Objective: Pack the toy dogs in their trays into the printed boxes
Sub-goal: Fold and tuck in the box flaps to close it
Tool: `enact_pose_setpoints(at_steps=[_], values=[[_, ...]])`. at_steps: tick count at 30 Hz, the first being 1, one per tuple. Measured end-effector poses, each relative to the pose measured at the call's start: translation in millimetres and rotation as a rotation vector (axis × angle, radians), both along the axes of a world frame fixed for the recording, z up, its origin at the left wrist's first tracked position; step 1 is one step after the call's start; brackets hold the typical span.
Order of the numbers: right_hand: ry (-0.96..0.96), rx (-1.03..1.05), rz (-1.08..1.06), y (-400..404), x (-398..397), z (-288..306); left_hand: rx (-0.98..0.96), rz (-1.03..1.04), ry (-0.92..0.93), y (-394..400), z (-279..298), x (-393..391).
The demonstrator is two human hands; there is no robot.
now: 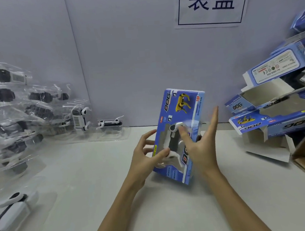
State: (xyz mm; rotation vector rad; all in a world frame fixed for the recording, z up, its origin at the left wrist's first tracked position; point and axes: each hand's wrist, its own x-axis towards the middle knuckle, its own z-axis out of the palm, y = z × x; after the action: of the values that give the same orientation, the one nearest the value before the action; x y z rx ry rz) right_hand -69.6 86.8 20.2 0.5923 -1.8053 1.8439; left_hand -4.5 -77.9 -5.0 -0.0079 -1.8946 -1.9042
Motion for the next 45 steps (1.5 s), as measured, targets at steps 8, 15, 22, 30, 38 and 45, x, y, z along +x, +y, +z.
enact_pose_setpoints(at_steps=[8, 15, 22, 30, 38, 45], values=[[0.056, -0.108, 0.228, -1.1, 10.1, 1.3, 0.002, 0.008, 0.192, 13.9, 26.9, 6.8], [0.107, -0.093, 0.213, -4.9, 16.9, 2.9, -0.031, -0.123, 0.169, 10.6, 29.3, 8.7], [0.093, -0.033, 0.112, 2.9, 16.3, 9.8, 0.021, 0.025, 0.236, 25.8, 34.4, 0.8], [0.121, -0.109, 0.103, -0.4, 25.3, 13.0, 0.159, -0.048, 0.175, 28.2, 33.9, 3.5], [0.053, -0.175, 0.169, -0.9, 21.2, 7.7, 0.149, 0.014, 0.200, 32.5, 34.9, -0.2], [-0.002, -0.090, 0.252, 3.4, 13.1, 6.3, 0.114, 0.001, 0.233, 33.6, 39.0, -2.9]])
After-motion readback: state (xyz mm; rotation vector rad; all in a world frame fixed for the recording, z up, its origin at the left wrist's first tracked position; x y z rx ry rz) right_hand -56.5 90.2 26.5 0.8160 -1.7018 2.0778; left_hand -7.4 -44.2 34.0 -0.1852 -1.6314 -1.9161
